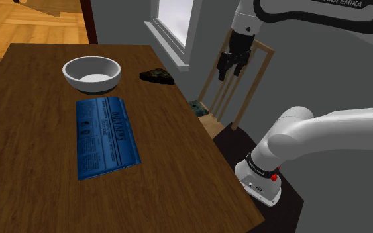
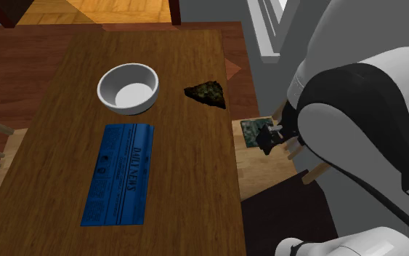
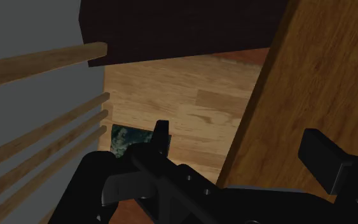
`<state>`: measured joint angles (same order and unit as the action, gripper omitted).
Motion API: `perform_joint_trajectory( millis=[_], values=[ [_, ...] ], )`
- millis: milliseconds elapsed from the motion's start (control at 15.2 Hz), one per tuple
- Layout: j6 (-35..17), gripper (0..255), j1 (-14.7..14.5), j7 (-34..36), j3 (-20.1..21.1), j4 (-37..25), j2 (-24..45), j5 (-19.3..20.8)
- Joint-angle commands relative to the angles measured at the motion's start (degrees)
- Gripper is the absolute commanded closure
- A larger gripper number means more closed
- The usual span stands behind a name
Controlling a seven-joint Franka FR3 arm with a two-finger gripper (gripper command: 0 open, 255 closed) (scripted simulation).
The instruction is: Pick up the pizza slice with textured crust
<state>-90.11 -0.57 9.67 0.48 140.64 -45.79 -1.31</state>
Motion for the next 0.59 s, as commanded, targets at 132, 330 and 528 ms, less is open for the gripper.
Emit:
perform_joint_trajectory(
  millis=[132, 330, 528],
  values=[
    [-4.19, 0, -0.21, -1.04, -0.10, 0.02, 3.46, 0.49],
    [-10.23, 0, -0.49, -2.49, -0.21, -0.59, 9.02, 1.15],
    [-15.87, 0, -0.73, -3.83, -0.25, -1.94, 14.92, 1.77]
  ],
)
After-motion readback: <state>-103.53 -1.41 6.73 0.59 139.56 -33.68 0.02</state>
